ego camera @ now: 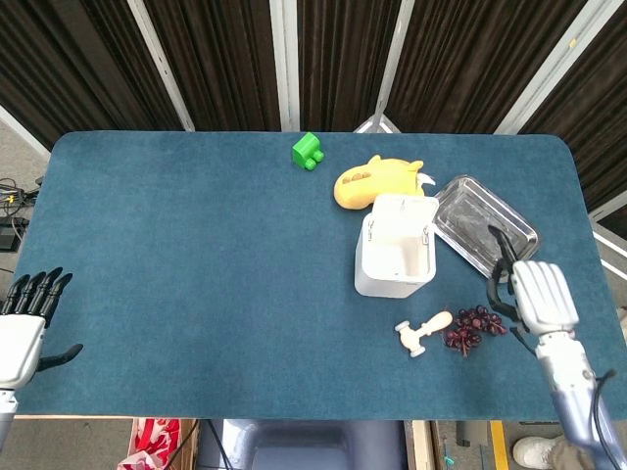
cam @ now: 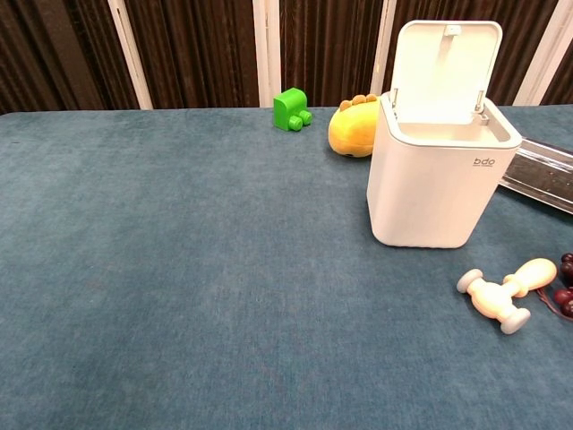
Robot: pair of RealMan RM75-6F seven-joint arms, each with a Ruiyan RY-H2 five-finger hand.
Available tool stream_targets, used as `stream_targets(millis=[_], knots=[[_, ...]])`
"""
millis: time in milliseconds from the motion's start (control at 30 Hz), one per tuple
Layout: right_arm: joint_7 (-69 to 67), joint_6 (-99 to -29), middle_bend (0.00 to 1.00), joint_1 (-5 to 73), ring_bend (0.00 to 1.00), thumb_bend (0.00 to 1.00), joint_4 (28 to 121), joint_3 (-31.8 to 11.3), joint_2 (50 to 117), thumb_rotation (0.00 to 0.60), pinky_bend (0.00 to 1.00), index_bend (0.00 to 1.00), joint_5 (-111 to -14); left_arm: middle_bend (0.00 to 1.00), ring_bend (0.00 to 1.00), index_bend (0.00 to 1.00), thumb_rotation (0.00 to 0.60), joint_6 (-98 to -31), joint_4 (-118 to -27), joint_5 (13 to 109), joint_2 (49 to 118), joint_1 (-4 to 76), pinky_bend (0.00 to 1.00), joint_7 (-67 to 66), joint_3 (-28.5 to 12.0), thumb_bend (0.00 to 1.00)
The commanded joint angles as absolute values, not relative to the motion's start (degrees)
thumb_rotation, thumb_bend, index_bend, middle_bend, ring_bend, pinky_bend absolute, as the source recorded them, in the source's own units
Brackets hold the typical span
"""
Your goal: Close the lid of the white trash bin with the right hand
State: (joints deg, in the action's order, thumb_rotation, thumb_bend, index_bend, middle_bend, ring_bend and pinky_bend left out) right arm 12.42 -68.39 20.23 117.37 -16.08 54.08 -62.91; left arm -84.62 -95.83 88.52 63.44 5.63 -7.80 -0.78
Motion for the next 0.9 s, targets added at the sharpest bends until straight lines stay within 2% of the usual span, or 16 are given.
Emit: stream_targets(millis=[33,233,400,533,900], knots=[[16.8,-63.5,0.62,27.0,0.67,0.65,120.8,-21.0,51.8,0.6,0.69,0.0,-53.8,0.0,0.0,0.0,0.6,-84.5,-95.9,88.3,63.4,5.7,0.0,-7.7,-0.9,0.0],[21.4,-60.8,0.64,35.5,0.69,0.66,120.3,-24.4,53.0,0.6,0.69,0.0,-41.2,0.0,0.0,0.0,0.6,-83.9,-96.1,88.1,63.4,6.1,0.0,-7.8,-1.0,0.0],[24.5,-60.0,0.65,41.2,0.7,0.66,118.9,-25.4,54.5,0.6,0.69,0.0,-32.4,0.0,0.0,0.0,0.6,-83.3,-96.1,87.7,63.5,6.3,0.0,-7.7,-1.0,0.0],[27.2,-59.4,0.65,46.4,0.7,0.67,116.8,-24.9,56.8,0.6,0.69,0.0,-23.9,0.0,0.0,0.0,0.6,-82.7,-96.0,86.7,63.2,6.5,0.0,-7.2,-1.2,0.0],[30.6,-60.9,0.65,52.1,0.7,0.68,114.8,-22.4,59.4,0.6,0.69,0.0,-15.8,0.0,0.0,0.0,0.6,-82.7,-96.0,86.8,62.8,6.3,0.0,-6.8,-0.9,0.0]])
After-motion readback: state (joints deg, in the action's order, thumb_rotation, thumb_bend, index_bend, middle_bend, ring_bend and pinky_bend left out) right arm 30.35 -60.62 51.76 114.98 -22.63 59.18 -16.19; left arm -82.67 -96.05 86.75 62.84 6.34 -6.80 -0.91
